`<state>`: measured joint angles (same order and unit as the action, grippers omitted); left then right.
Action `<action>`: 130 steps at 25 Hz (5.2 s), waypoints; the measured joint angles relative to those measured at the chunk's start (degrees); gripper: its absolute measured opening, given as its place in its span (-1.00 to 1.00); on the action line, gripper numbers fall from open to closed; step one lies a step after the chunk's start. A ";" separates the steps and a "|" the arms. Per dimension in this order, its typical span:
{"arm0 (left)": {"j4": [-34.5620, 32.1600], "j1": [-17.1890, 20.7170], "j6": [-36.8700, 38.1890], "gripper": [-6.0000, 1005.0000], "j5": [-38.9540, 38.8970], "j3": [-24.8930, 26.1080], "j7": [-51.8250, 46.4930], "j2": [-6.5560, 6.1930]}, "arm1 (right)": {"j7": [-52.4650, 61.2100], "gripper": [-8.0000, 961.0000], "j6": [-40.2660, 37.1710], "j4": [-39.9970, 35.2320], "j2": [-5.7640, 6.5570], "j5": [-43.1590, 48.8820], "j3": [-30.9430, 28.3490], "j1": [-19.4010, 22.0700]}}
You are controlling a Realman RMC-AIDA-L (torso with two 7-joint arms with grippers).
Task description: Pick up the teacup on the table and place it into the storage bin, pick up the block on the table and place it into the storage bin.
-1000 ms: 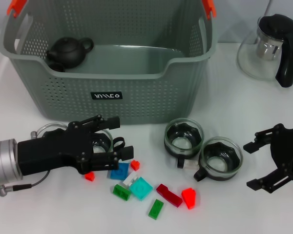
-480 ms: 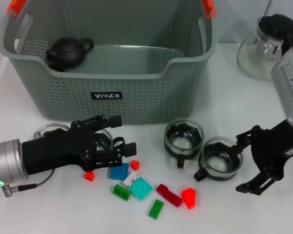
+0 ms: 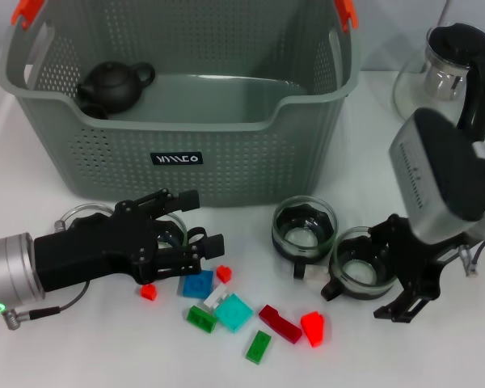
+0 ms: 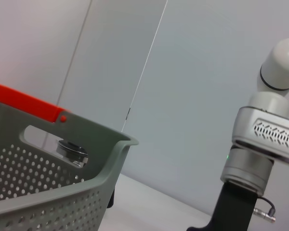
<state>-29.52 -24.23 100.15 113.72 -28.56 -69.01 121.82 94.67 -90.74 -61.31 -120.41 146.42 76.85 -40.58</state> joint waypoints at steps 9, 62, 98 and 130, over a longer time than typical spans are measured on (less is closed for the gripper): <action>-0.25 0.06 0.00 0.86 -0.03 0.00 0.02 0.00 | 3.05 0.85 1.70 -0.06 0.00 0.34 5.11 -0.02; -1.13 2.09 1.13 0.86 0.45 1.40 2.34 -0.45 | 25.17 -0.87 -22.92 -28.96 0.31 -8.98 2.68 -2.15; -2.02 1.83 3.09 0.86 0.00 5.29 2.58 -1.29 | 24.60 -0.86 31.55 0.28 0.16 -12.85 -1.84 -15.59; -1.83 1.82 3.70 0.86 -0.08 6.58 2.55 -1.31 | 21.51 -0.85 49.56 22.87 0.00 -12.68 -0.85 -20.60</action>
<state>-31.36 -22.42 103.84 113.64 -21.99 -66.46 120.50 116.18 -41.18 -38.43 -120.41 133.74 76.00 -61.18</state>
